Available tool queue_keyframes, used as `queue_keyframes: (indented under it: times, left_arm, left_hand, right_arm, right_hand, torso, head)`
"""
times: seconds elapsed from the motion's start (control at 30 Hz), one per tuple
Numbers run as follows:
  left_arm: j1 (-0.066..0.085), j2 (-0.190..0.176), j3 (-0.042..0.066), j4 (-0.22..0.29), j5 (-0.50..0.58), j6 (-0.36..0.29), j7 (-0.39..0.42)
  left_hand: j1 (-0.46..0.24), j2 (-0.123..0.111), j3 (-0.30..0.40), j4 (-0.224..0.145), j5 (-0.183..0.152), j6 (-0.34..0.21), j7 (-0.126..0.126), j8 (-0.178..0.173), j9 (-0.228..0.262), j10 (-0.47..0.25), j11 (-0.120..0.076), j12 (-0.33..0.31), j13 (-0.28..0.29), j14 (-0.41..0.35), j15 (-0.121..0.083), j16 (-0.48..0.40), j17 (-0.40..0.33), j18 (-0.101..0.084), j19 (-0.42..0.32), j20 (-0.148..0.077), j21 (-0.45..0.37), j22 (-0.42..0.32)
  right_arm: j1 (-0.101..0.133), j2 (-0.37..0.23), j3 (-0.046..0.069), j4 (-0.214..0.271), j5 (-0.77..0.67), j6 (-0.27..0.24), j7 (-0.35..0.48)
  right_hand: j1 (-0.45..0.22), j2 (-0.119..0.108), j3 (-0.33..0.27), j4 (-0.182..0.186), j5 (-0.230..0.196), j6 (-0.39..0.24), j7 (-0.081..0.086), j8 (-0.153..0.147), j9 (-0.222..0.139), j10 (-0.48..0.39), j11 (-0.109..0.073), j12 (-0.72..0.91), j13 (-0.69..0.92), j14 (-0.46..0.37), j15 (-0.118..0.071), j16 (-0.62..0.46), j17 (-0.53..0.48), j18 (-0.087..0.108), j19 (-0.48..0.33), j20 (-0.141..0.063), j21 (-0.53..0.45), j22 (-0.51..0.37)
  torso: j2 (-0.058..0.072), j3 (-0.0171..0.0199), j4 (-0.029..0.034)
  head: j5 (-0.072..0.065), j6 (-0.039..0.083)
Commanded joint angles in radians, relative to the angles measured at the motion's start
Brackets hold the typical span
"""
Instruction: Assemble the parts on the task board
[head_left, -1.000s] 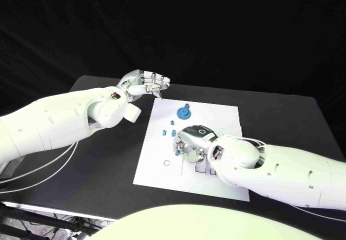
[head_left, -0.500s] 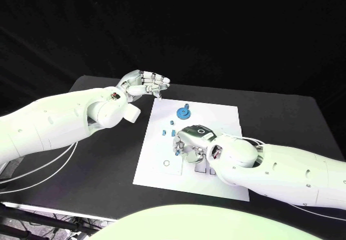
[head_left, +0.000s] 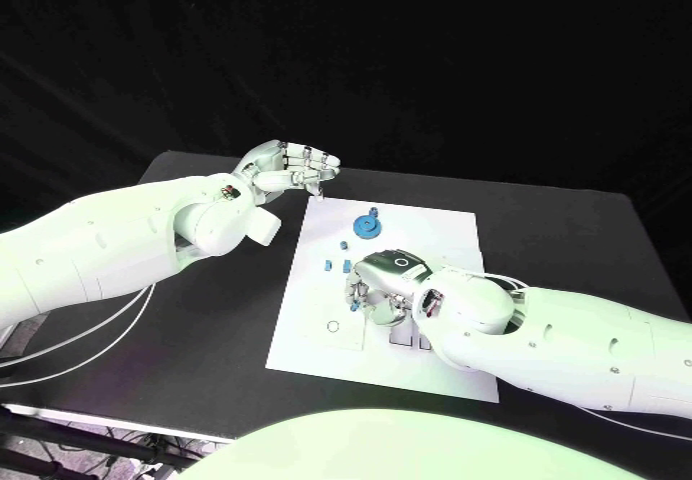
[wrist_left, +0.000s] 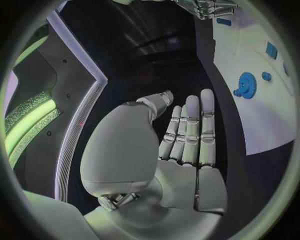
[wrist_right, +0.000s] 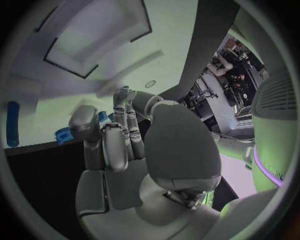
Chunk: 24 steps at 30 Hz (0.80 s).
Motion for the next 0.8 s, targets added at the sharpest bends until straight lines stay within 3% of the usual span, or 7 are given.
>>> queue_keyframes:
  times: [0.03, 0.17, 0.23, 0.8]
  left_arm:
    - [0.001, 0.001, 0.001, 0.003, -0.003, 0.014, 0.002]
    - [0.001, 0.000, 0.001, 0.003, -0.003, 0.014, 0.001]
    - [0.001, 0.000, 0.001, 0.003, -0.003, 0.014, 0.001]
    - [0.001, -0.001, 0.000, 0.003, -0.004, 0.012, 0.000]
  left_hand:
    - [0.007, 0.000, -0.004, -0.003, 0.001, -0.006, 0.003, 0.001, -0.001, -0.008, 0.001, 0.005, -0.002, -0.006, -0.001, -0.006, -0.002, 0.006, 0.000, 0.005, -0.004, 0.001]
    - [0.007, 0.000, -0.004, -0.003, 0.000, -0.006, 0.003, 0.001, -0.001, -0.008, 0.001, 0.005, -0.002, -0.006, -0.001, -0.007, -0.002, 0.006, 0.000, 0.005, -0.004, 0.001]
    - [0.007, 0.000, -0.004, -0.003, 0.000, -0.006, 0.003, 0.001, -0.001, -0.008, 0.001, 0.005, -0.002, -0.006, -0.001, -0.007, -0.002, 0.006, 0.000, 0.005, -0.004, 0.001]
    - [0.007, 0.000, -0.004, -0.003, 0.000, -0.006, 0.003, 0.001, -0.001, -0.008, 0.001, 0.005, -0.002, -0.006, -0.001, -0.007, -0.002, 0.006, 0.000, 0.005, -0.004, 0.001]
  right_arm:
    - [-0.003, -0.001, -0.002, -0.003, -0.009, 0.030, -0.017]
    - [-0.003, -0.002, -0.003, -0.003, -0.001, 0.021, -0.014]
    - [-0.003, -0.002, -0.003, -0.002, 0.002, 0.018, -0.012]
    - [-0.002, -0.008, -0.004, 0.009, 0.018, 0.001, -0.007]
  right_hand:
    - [-0.009, 0.006, -0.008, 0.002, 0.001, -0.012, 0.001, -0.006, 0.003, -0.005, -0.005, -0.008, 0.001, 0.036, 0.006, 0.005, -0.001, -0.006, -0.007, 0.002, -0.004, -0.001]
    - [-0.031, -0.010, -0.026, 0.009, 0.002, -0.069, 0.022, -0.037, 0.000, -0.083, 0.020, -0.051, -0.017, 0.031, 0.028, 0.006, -0.010, -0.001, -0.027, 0.020, -0.036, -0.022]
    - [-0.037, -0.018, -0.030, 0.010, 0.001, -0.084, 0.023, -0.045, 0.000, -0.110, 0.027, -0.062, -0.026, 0.029, 0.034, 0.006, -0.012, 0.002, -0.033, 0.027, -0.047, -0.029]
    - [-0.036, -0.021, -0.034, 0.009, 0.001, -0.092, 0.022, -0.049, 0.005, -0.121, 0.029, -0.055, -0.031, 0.027, 0.036, 0.008, -0.015, 0.005, -0.035, 0.033, -0.056, -0.034]
  torso:
    - [0.000, 0.0002, -0.0007]
    - [0.000, 0.0005, -0.0003]
    - [0.000, 0.0006, -0.0005]
    - [0.000, 0.0005, -0.0005]
  head:
    - [0.000, 0.000]
    - [0.000, 0.000]
    - [-0.001, 0.000]
    - [-0.001, 0.000]
